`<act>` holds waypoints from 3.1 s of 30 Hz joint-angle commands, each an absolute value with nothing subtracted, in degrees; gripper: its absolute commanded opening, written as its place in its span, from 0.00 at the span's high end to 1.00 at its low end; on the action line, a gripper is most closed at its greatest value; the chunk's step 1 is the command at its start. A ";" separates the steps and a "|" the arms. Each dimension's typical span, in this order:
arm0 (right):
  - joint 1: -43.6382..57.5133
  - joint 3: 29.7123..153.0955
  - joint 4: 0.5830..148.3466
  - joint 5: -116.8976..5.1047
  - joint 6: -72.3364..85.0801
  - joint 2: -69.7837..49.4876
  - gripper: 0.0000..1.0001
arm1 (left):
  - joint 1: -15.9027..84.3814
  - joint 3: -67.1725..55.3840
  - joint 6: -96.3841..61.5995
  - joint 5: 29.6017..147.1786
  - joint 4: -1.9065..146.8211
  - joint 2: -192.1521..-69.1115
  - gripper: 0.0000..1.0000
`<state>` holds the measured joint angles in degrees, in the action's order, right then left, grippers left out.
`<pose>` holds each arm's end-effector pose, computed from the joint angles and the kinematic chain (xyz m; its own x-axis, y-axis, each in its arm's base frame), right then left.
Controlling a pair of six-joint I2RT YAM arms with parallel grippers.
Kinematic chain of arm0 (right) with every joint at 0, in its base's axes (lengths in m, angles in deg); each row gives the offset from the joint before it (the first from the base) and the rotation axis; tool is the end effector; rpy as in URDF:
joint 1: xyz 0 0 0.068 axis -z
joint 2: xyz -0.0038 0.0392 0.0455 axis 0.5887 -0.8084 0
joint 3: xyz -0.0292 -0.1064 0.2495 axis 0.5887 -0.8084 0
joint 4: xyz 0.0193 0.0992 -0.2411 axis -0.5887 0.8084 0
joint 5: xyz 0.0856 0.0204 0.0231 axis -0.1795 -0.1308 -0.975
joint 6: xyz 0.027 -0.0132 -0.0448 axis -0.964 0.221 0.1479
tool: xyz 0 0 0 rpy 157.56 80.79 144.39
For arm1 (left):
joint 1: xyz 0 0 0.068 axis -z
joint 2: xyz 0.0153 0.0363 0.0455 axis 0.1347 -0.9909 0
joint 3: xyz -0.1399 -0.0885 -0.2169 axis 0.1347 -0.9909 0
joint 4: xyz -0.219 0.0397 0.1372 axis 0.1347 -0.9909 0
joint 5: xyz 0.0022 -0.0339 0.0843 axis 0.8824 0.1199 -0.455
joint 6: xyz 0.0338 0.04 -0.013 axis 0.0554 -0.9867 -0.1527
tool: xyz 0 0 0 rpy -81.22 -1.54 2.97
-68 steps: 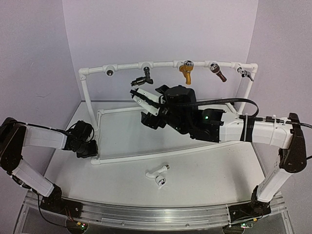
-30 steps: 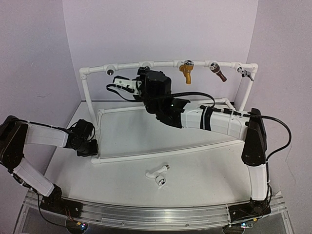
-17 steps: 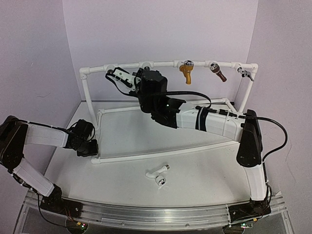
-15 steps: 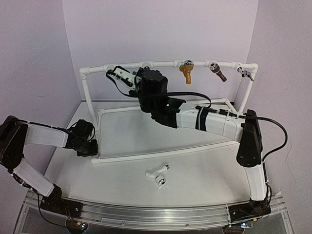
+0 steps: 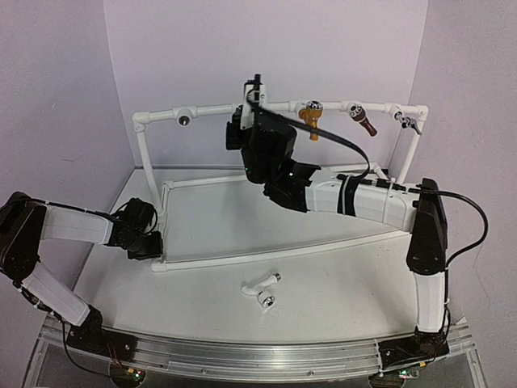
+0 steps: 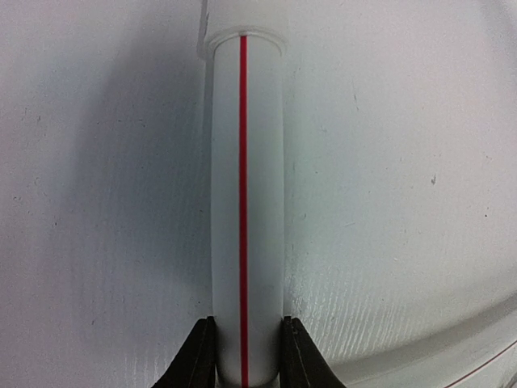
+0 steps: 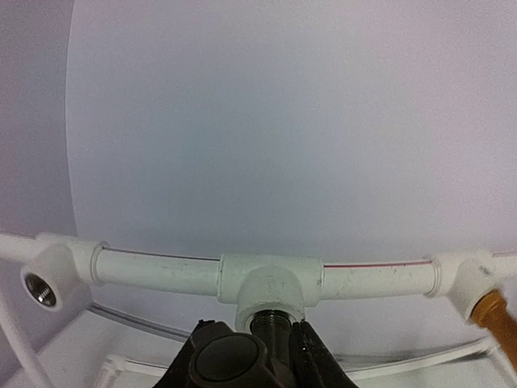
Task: Install the water faucets
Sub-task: Screw the water faucet onto the adaptor.
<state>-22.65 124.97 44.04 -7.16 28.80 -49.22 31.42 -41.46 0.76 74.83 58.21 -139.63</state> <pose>0.2796 0.4151 0.3868 0.2482 0.0179 -0.9686 -0.2640 0.9632 -0.0499 0.2376 -0.1006 0.1403 -0.8657 -0.1596 -0.4745 -0.0827 0.9804 -0.1789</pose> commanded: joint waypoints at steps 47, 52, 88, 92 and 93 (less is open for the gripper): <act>-27.14 96.34 67.98 -25.64 60.48 -22.49 0.02 | 34.45 -41.41 -1.52 85.90 64.10 -141.09 1.00; -27.39 97.00 61.66 -15.89 92.25 -27.10 0.02 | 34.50 -41.56 -1.46 85.84 64.11 -140.86 1.00; -20.02 123.69 46.02 -9.23 114.76 -49.04 0.54 | 34.50 -42.30 -1.65 86.33 64.46 -139.61 1.00; -20.01 125.66 42.58 -6.93 114.81 -51.54 0.64 | 34.51 -42.12 -1.78 86.45 64.43 -139.84 1.00; -20.01 125.87 41.49 -6.51 115.22 -52.02 0.70 | 34.49 -42.12 -1.80 86.50 64.45 -139.86 1.00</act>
